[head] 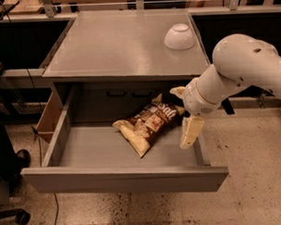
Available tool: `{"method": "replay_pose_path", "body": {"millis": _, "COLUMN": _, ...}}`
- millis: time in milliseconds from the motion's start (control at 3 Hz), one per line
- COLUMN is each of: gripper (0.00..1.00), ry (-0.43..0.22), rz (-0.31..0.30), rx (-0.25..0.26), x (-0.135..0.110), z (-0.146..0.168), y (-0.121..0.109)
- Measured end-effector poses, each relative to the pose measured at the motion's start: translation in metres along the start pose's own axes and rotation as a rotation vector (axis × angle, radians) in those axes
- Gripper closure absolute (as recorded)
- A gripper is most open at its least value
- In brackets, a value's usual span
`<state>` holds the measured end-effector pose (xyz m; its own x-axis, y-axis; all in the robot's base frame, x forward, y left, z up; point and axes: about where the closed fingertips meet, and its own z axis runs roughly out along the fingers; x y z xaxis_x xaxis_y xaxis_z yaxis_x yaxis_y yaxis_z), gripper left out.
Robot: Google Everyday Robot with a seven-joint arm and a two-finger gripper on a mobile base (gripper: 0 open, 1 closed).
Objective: Pick brown chip bag from top drawer and place on counter
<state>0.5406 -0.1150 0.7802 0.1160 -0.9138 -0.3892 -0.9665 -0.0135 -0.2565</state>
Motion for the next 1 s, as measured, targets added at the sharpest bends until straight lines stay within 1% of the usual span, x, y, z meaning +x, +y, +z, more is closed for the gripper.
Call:
{"method": "replay_pose_path", "body": {"millis": 333, "gripper": 0.0, "ry": -0.024, "rz": -0.007, "rx": 0.006, "x": 0.0, "z": 0.007, "y": -0.001}}
{"method": "replay_pose_path", "body": {"millis": 667, "gripper": 0.0, "ry": -0.06, "rz": -0.011, "rx": 0.018, "x": 0.0, "z": 0.024, "y": -0.01}}
{"method": "replay_pose_path", "body": {"millis": 1000, "gripper": 0.0, "ry": -0.11, "rz": -0.01, "rx": 0.031, "x": -0.004, "z": 0.06, "y": -0.041}}
